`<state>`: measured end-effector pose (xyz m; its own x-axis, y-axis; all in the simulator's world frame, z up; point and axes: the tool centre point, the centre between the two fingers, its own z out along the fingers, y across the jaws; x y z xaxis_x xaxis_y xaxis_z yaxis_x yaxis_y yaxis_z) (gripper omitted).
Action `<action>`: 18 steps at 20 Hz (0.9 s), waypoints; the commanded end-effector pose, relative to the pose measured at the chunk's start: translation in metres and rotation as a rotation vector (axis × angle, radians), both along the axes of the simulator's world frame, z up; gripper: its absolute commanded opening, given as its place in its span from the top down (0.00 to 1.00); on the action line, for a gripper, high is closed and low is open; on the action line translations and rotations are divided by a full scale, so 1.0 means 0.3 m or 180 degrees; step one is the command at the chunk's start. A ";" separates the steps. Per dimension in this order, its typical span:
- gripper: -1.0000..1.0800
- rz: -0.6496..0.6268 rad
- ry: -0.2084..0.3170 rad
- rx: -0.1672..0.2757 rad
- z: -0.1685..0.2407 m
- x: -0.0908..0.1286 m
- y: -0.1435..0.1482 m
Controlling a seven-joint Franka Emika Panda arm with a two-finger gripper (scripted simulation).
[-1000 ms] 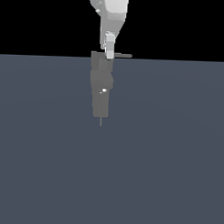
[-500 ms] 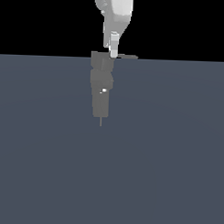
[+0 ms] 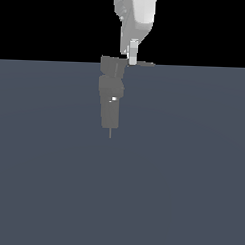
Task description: Turn on the faucet by rotating a designated handle.
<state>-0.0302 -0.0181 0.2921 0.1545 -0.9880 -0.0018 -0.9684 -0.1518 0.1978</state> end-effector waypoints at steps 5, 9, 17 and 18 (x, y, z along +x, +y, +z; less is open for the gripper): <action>1.00 -0.0087 0.0005 -0.0015 -0.015 0.040 -0.090; 1.00 -0.0096 0.0002 -0.0016 -0.018 0.065 -0.117; 1.00 -0.0115 -0.0004 -0.0016 -0.023 0.113 -0.171; 1.00 -0.0117 -0.0005 -0.0016 -0.024 0.119 -0.178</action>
<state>0.0038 -0.0545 0.2876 0.1410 -0.9900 -0.0018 -0.9710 -0.1387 0.1945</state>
